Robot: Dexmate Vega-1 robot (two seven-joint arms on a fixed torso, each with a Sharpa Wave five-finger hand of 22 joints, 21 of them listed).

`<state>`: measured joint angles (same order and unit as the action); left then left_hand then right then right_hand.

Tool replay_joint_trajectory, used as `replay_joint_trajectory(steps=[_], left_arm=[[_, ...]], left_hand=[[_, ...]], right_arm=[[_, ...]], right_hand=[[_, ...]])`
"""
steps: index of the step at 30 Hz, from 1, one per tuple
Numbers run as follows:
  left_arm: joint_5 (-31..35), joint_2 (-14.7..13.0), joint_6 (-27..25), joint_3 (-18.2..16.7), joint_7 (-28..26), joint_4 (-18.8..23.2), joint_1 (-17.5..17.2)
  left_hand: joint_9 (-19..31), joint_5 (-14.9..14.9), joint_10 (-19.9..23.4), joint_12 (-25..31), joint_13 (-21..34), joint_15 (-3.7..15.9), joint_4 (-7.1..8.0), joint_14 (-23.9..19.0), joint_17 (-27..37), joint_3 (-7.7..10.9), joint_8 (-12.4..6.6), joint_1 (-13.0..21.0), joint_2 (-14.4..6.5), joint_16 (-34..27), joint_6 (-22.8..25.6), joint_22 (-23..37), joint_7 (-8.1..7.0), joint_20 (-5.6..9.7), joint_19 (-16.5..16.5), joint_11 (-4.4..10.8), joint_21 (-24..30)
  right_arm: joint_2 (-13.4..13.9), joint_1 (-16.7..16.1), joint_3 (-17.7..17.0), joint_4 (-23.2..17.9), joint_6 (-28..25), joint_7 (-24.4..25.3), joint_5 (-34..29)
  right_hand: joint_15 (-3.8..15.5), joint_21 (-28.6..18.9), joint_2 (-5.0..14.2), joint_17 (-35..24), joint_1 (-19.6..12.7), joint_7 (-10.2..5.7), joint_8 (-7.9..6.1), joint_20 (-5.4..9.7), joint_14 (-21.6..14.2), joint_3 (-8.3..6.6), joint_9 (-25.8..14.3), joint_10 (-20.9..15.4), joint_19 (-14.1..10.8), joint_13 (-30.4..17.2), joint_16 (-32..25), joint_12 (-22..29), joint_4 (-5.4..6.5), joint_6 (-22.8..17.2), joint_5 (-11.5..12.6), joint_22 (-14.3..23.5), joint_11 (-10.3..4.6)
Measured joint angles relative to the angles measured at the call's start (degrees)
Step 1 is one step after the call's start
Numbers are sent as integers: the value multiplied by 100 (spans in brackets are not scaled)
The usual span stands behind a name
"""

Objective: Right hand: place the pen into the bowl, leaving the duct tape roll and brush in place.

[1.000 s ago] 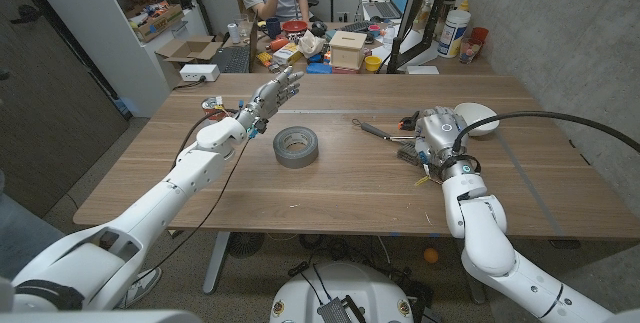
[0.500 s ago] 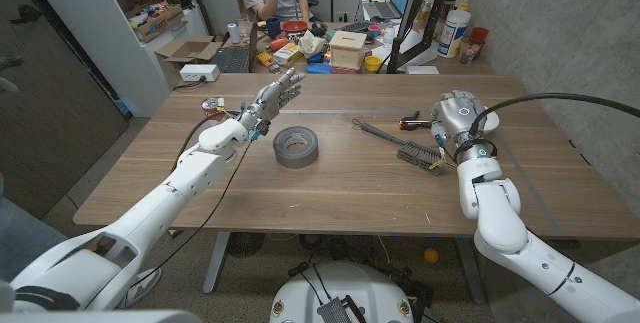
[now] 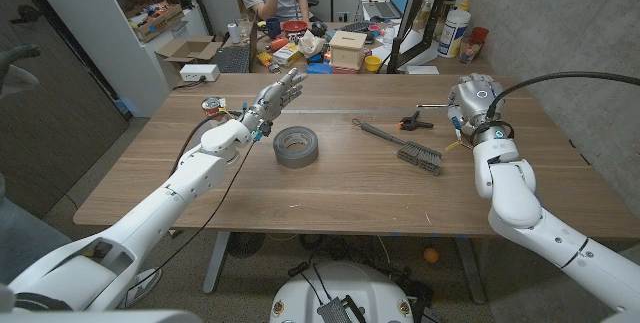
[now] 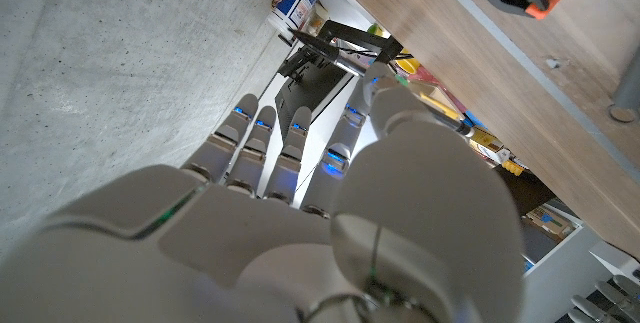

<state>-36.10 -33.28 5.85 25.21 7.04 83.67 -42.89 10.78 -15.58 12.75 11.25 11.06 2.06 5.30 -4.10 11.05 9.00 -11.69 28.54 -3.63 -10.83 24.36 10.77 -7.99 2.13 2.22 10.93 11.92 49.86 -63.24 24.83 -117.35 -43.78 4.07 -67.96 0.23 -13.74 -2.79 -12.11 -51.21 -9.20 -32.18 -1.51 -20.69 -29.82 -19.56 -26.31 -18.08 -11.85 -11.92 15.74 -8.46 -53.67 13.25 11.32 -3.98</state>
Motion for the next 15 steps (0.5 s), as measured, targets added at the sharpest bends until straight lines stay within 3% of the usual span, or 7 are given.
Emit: replay_joint_trajectory(steps=[8, 15], left_arm=[[34, -13, -37, 0, -120, 109, -44], [41, -24, -56, 0, -159, 195, -85]], left_hand=[[0, 0, 0, 0, 0, 0, 0, 0, 0, 0, 0, 0, 0, 0, 0, 0, 0, 0, 0, 0, 0], [0, 0, 0, 0, 0, 0, 0, 0, 0, 0, 0, 0, 0, 0, 0, 0, 0, 0, 0, 0, 0]], right_arm=[[320, 300, 30, 329, 49, 115, 157], [393, 385, 59, 442, 60, 162, 234]], right_hand=[[30, 0, -1, 0, 0, 0, 0, 40, -30, -18, 0, -31, -40, 0, 0, 0, 18, 0, 0, 0, -31], [61, 0, -1, 0, -1, 0, 0, 40, -61, -18, 0, -31, -40, 0, 0, 0, 18, 0, 0, 0, -31]])
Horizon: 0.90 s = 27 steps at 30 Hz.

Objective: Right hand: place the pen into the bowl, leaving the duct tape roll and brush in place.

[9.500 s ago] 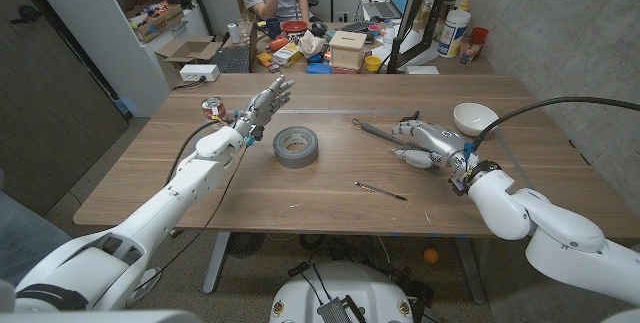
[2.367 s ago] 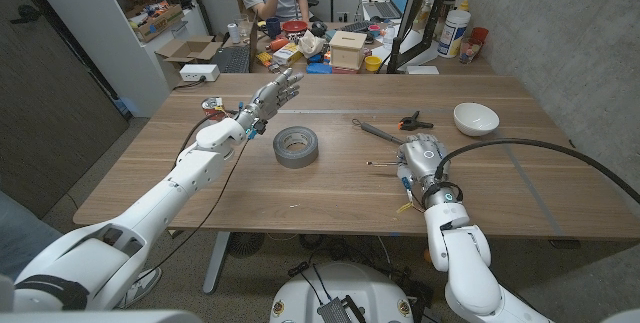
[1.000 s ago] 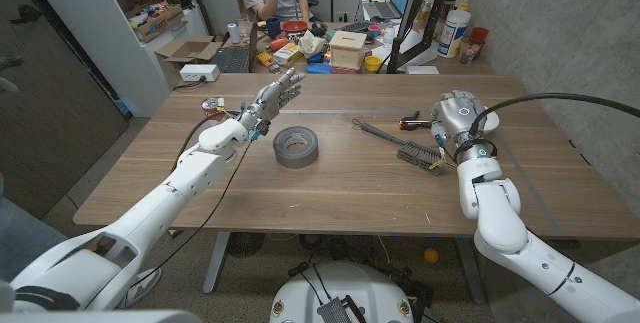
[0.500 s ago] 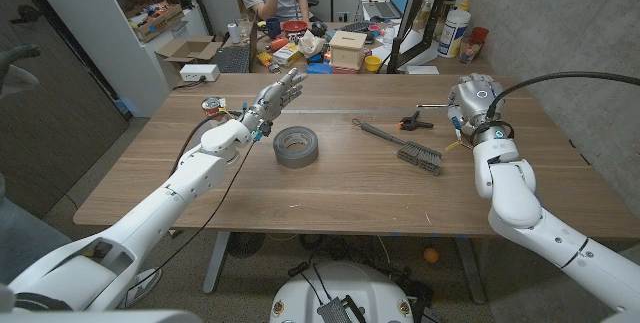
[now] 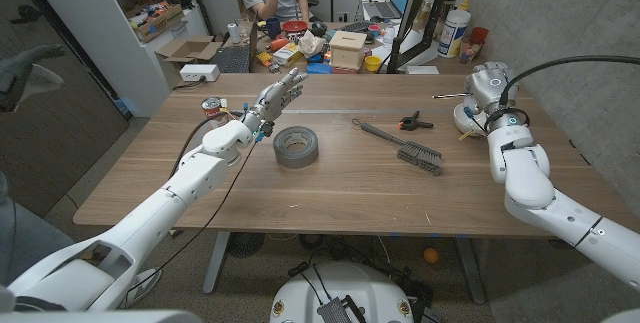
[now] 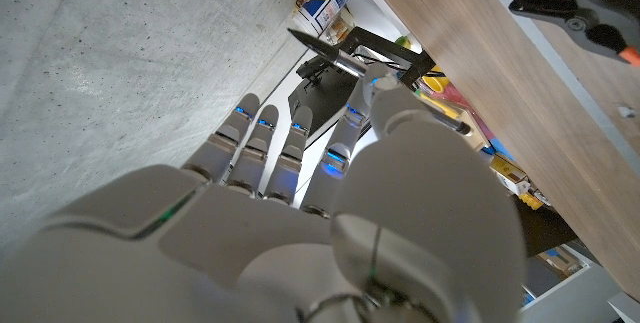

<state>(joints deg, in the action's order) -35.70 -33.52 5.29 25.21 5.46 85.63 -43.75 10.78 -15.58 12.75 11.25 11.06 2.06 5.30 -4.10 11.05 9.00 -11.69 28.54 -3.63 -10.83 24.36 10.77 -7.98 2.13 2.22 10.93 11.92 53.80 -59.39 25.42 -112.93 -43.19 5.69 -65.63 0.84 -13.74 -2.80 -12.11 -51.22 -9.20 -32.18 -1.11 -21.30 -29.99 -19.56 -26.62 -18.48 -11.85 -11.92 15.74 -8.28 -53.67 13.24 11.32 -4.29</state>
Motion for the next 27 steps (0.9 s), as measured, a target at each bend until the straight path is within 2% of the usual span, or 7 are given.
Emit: replay_joint_trajectory(steps=[1, 8, 9, 27], left_arm=[[12, -1, -21, 0, -67, 12, -6], [43, -5, -60, -2, -193, 46, -21], [46, -30, -66, -17, -215, 148, -72], [127, -77, -154, -56, -523, 460, -232]], left_hand=[[0, 0, 0, 0, 0, 0, 0, 0, 0, 0, 0, 0, 0, 0, 0, 0, 0, 0, 0, 0, 0], [0, 0, 0, 0, 0, 0, 0, 0, 0, 0, 0, 0, 0, 0, 0, 0, 0, 0, 0, 0, 0], [0, 0, 0, 0, 0, 0, 0, 0, 0, 0, 0, 0, 0, 0, 0, 0, 0, 0, 0, 0, 0], [0, 0, 0, 0, 0, 0, 0, 0, 0, 0, 0, 0, 0, 0, 0, 0, 0, 0, 0, 0, 0]], right_arm=[[115, 162, 78, 208, 4, 6, 13], [284, 419, 228, 544, 10, 11, 22], [329, 480, 269, 634, 58, 29, 65], [728, 866, 637, 1263, 187, -99, 92]], right_hand=[[0, 0, 0, 0, 0, 0, 0, 0, 0, 0, 0, 0, 0, 0, 0, 0, 0, 0, 0, 0, 0], [27, 0, 1, 0, 2, 0, 0, 0, -27, 0, 0, -42, 0, 0, 0, 0, 0, 0, -3, 0, -41], [41, 0, 1, 0, 2, 0, 0, 23, -41, 0, 0, -42, -23, 0, 0, 0, 0, 0, -4, 0, -42], [71, 0, -6, 0, 57, 0, 0, 20, -72, -3, 0, -72, -20, 0, 0, 0, 3, 0, -4, 0, -72]])
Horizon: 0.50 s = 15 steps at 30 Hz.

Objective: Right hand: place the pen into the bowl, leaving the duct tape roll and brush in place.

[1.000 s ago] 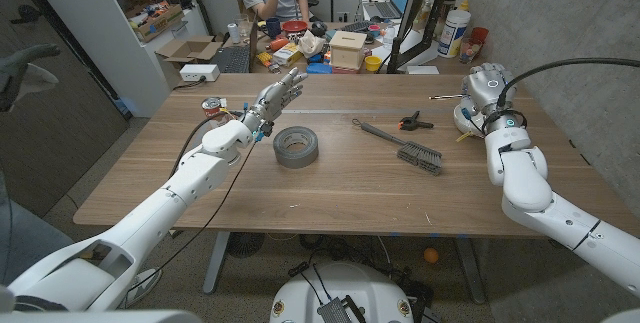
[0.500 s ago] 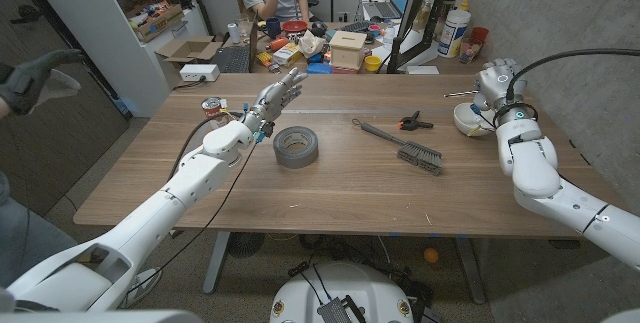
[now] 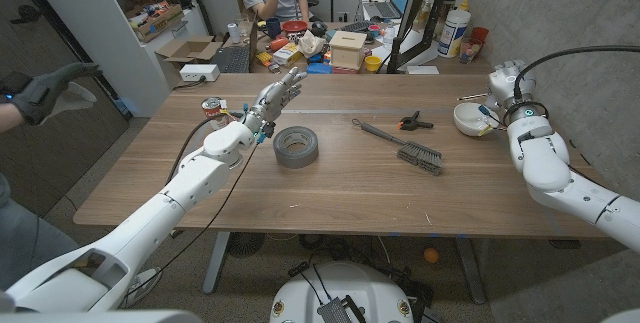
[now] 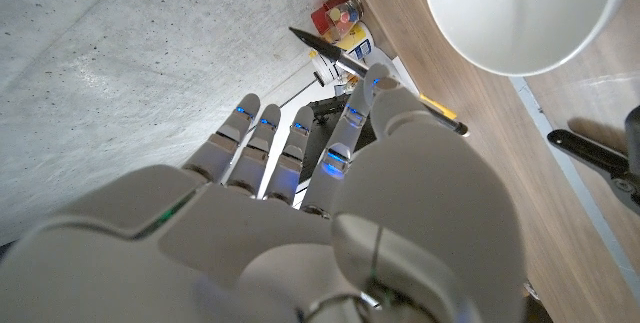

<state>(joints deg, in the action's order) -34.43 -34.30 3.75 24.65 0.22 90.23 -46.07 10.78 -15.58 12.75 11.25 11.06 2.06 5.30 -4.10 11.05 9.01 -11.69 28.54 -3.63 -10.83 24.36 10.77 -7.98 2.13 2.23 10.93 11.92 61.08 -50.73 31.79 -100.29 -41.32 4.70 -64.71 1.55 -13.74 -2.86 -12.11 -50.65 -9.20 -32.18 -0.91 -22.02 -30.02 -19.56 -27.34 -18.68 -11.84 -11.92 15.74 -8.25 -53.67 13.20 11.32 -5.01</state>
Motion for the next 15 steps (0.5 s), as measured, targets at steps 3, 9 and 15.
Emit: replay_joint_trajectory(steps=[3, 9, 15], left_arm=[[2, -5, -16, 0, -19, 54, -24], [4, -7, -73, 9, -57, 105, -40], [17, -15, -122, 30, -83, 154, -43]], left_hand=[[0, 0, 0, 0, 0, 0, 0, 0, 0, 0, 0, 0, 0, 0, 0, 0, 0, 0, 0, 0, 0], [0, 0, 0, 0, 0, 0, 0, 0, 0, 0, 0, 0, 0, 0, 0, 0, 0, 0, 0, 0, 0], [0, 0, 0, 0, 0, 0, 0, 0, 0, 0, 0, 0, 0, 0, 0, 0, 0, 0, 0, 0, 0]], right_arm=[[18, 46, 59, 90, 26, -72, -1], [-1, 241, 275, 413, 64, -188, -65], [-120, 464, 489, 749, 123, -293, -174]], right_hand=[[-21, 0, 0, 0, 0, 0, 0, 0, -21, -12, 0, 0, 0, 0, 0, 0, 12, 0, 14, 0, 0], [-13, 0, -1, 0, -1, 0, 0, 19, -75, -12, 0, -31, -22, 0, 0, 0, 12, 0, 45, 0, 30], [9, 0, -1, 0, -1, 0, 0, 0, -133, -12, 0, -92, -42, 0, -44, 0, 12, 0, 45, -14, 31]])
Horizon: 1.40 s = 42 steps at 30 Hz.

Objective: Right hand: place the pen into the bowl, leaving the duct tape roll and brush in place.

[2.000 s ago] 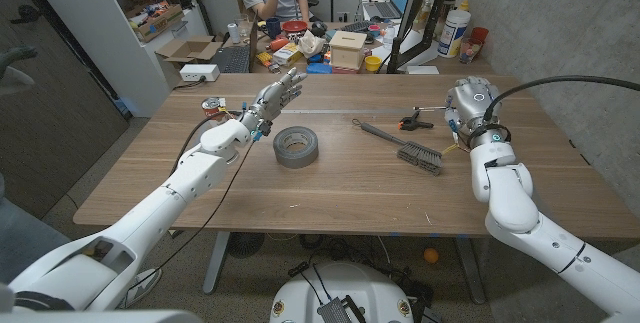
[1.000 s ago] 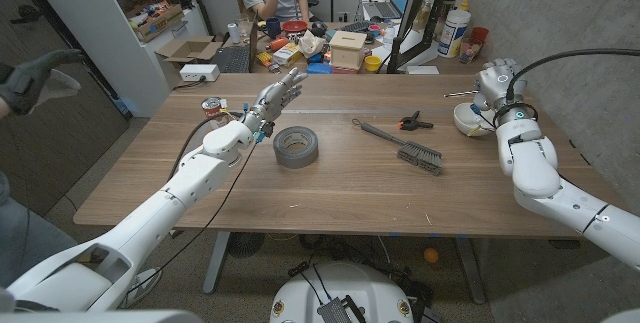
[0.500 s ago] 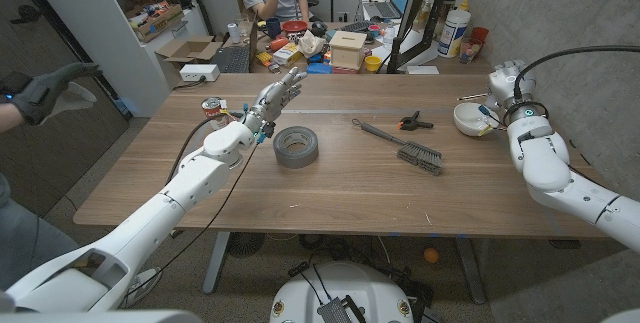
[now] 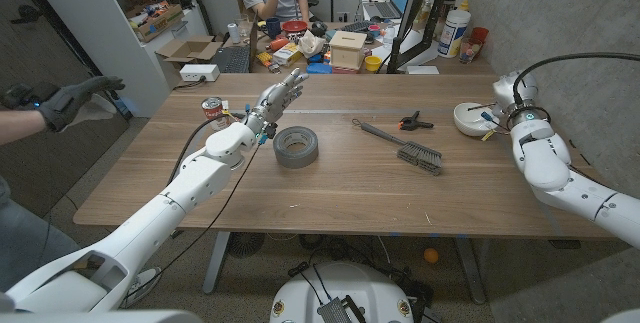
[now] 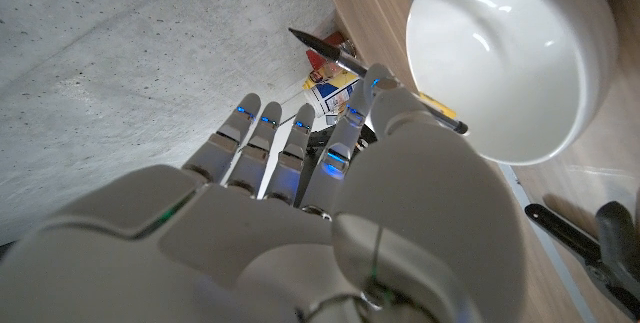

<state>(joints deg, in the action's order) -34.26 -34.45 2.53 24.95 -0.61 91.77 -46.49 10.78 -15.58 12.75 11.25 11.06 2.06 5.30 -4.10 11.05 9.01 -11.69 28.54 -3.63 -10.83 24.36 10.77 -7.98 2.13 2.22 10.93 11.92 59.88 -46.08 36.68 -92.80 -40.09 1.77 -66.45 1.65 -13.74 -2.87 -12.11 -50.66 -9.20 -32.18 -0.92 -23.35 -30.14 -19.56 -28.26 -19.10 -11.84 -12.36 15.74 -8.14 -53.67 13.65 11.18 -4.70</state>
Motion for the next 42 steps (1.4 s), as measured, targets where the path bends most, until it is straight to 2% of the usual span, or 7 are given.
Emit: replay_joint_trajectory(steps=[14, 22, 25, 26, 29, 31, 42], left_arm=[[28, -43, -135, 11, -106, 102, -26], [37, -58, -180, 14, -141, 122, -39], [37, -58, -187, 15, -149, 122, -44], [38, -58, -188, 16, -150, 122, -45], [38, -58, -188, 18, -149, 121, -45], [39, -46, -188, 27, -140, 90, -44], [39, 29, -84, 73, -17, -77, 35]], left_hand=[[0, 0, 0, 0, 0, 0, 0, 0, 0, 0, 0, 0, 0, 0, 0, 0, 0, 0, 0, 0, 0], [0, 0, 0, 0, 0, 0, 0, 0, 0, 0, 0, 0, 0, 0, 0, 0, 0, 0, 0, 0, 0], [0, 0, 0, 0, 0, 0, 0, 0, 0, 0, 0, 0, 0, 0, 0, 0, 0, 0, 0, 0, 0], [0, 0, 0, 0, 0, 0, 0, 0, 0, 0, 0, 0, 0, 0, 0, 0, 0, 0, 0, 0, 0], [0, 0, 0, 0, 0, 0, 0, 0, 0, 0, 0, 0, 0, 0, 0, 1, 0, 0, 0, 0, 0], [0, 0, 0, 0, 0, 0, 0, 0, 0, 0, 0, 0, 0, 0, 0, 4, 0, 0, 0, 0, 0], [0, 0, 0, 0, 0, 0, 0, 0, 0, 0, 0, 0, 0, 0, 0, 4, 0, 0, 0, 0, 0]], right_arm=[[-420, 628, 590, 924, 176, -144, -99], [-572, 870, 836, 1254, 267, -168, -24], [-588, 917, 886, 1306, 281, -155, 37], [-590, 930, 905, 1314, 281, -155, 37], [-586, 952, 940, 1312, 301, -140, 104], [-567, 956, 957, 1275, 308, -136, 171], [-399, 839, 933, 929, 213, -134, 307]], right_hand=[[-31, 0, 0, 0, 0, 0, 0, -32, -31, 1, 0, -31, -31, 0, 0, 0, -1, 0, -1, 1, 31], [-40, 0, -1, -20, 0, -1, 0, -31, -101, 1, 0, -53, -31, 11, 0, 45, -1, 1, -1, 6, 54], [-64, 0, 1, -25, 1, -198, -42, -54, -121, -9, 34, 35, -53, 7, 6, -12, 10, 231, -1, 16, 139], [-87, 0, -11, -19, 51, -230, 1, -64, -98, -21, 65, 68, -60, 2, 28, -26, 29, 425, -1, 17, 171], [-147, 0, 27, -13, 180, -257, 315, -135, -37, 8, 176, 180, 11, -5, 72, -48, 59, 961, 7, 16, 208], [-158, 0, 22, -13, 186, -255, 411, -137, -26, 11, 219, 232, 13, -30, 88, -77, 56, 1127, 7, 16, 249], [-216, 44, -96, -14, 261, -196, 529, -176, 33, 43, 282, 292, 53, -30, 93, -77, 88, 1306, -39, 16, 247]])
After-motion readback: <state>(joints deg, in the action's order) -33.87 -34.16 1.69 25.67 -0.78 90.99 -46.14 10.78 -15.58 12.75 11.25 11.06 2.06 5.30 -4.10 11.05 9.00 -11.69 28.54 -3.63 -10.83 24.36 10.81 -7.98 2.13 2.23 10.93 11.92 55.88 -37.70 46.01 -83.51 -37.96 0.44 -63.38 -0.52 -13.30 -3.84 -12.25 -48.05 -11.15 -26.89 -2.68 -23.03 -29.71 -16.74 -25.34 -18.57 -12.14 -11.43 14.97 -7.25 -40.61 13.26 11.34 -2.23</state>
